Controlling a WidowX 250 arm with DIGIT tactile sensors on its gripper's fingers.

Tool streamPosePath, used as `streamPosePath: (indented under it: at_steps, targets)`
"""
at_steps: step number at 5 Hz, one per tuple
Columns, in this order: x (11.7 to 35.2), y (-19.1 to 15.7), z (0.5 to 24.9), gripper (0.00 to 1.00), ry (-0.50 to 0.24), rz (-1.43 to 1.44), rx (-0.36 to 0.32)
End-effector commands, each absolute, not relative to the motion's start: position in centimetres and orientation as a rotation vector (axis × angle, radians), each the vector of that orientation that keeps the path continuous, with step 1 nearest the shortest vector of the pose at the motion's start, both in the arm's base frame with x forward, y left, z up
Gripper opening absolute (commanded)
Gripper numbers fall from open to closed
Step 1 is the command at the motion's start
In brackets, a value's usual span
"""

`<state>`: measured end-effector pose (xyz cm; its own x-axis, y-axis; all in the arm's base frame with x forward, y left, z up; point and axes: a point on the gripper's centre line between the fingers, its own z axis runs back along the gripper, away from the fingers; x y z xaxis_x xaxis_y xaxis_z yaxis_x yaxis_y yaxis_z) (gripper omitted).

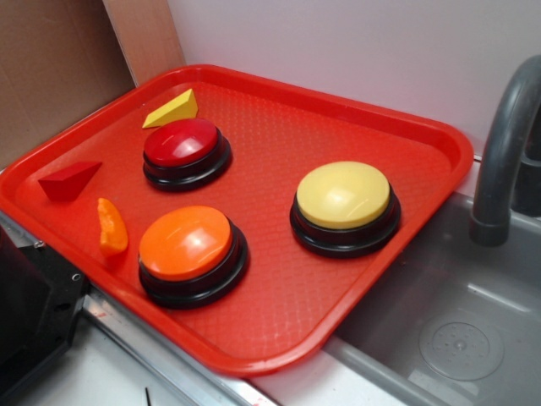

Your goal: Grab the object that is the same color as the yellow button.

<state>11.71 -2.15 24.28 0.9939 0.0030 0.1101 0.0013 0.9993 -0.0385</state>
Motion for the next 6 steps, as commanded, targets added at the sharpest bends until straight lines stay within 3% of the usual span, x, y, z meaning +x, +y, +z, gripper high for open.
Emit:
streamPosePath:
  at_steps: [1, 2, 3, 4, 5, 6]
  targets:
    - [11.7, -2.1, 24.3, 1.00, -0.110, 0.001, -0.039]
    - [15.6, -1.0, 23.1, 1.00, -0.121, 0.033, -0.069]
    - [18.9, 0.5, 21.3, 1.00, -0.122, 0.054, -0.050]
    - [19.8, 1.8, 20.6, 1.00, -0.149, 0.060, -0.015]
    - [22.8, 5.5, 16.9, 1.00, -0.212, -0.115, 0.016]
    - [24.0, 8.2, 15.0, 1.00, -0.238, -0.224, 0.062]
